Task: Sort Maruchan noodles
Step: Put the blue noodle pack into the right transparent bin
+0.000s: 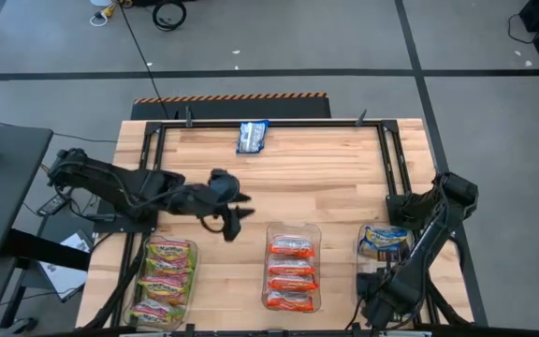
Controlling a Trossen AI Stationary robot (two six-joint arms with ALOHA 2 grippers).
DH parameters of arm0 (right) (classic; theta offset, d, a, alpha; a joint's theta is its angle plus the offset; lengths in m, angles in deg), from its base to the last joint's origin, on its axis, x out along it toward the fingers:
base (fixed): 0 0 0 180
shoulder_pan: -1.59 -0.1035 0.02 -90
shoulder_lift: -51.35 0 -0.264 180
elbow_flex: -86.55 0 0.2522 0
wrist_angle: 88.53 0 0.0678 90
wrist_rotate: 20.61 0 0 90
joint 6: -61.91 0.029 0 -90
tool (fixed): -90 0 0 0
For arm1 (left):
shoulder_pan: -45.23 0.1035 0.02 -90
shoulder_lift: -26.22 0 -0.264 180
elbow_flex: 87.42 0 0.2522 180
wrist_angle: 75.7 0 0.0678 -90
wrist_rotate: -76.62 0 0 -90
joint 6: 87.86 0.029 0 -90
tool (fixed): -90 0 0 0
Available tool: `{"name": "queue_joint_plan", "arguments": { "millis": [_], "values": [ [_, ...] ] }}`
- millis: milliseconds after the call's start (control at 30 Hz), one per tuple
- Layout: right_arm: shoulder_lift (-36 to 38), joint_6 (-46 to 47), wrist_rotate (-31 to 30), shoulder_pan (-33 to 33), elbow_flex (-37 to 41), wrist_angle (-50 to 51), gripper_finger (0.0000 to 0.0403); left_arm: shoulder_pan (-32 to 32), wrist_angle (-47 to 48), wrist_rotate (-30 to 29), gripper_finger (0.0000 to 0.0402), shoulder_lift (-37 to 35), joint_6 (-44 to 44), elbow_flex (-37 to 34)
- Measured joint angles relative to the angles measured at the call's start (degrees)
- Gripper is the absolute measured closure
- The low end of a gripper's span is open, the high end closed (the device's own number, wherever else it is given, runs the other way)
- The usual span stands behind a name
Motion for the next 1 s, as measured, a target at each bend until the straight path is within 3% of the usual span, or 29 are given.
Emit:
{"name": "queue_joint_plan", "arguments": {
  "millis": [200,333,533,633,867,1000],
  "values": [
    [7.5,3.4,0.0,1.0,0.0,-0.1,0.0265,4.7,10.1,-5.0,0.0214,0.5,-3.0,0.0],
    [14.3,6.7,0.6,2.8,0.0,0.5,0.0245,8.8,8.3,-5.5,0.0214,0.7,-6.3,0.0],
    [20.0,5.0,-14.3,6.6,1.8,8.1,0.021,19.2,6.6,-3.9,0.0214,1.3,-1.3,0.0],
    [21.2,1.4,-15.6,9.7,6.9,11.3,0.021,24.0,7.7,-3.4,0.0214,1.8,-0.3,0.0],
    [25.8,-10.2,-7.3,12.0,21.1,-2.4,0.0224,33.0,10.6,4.2,0.0214,3.4,1.8,0.0],
    [27.1,-13.3,-9.7,12.1,26.6,-7.8,0.0225,34.5,11.0,4.3,0.0214,4.5,3.5,0.0]
  ]
}}
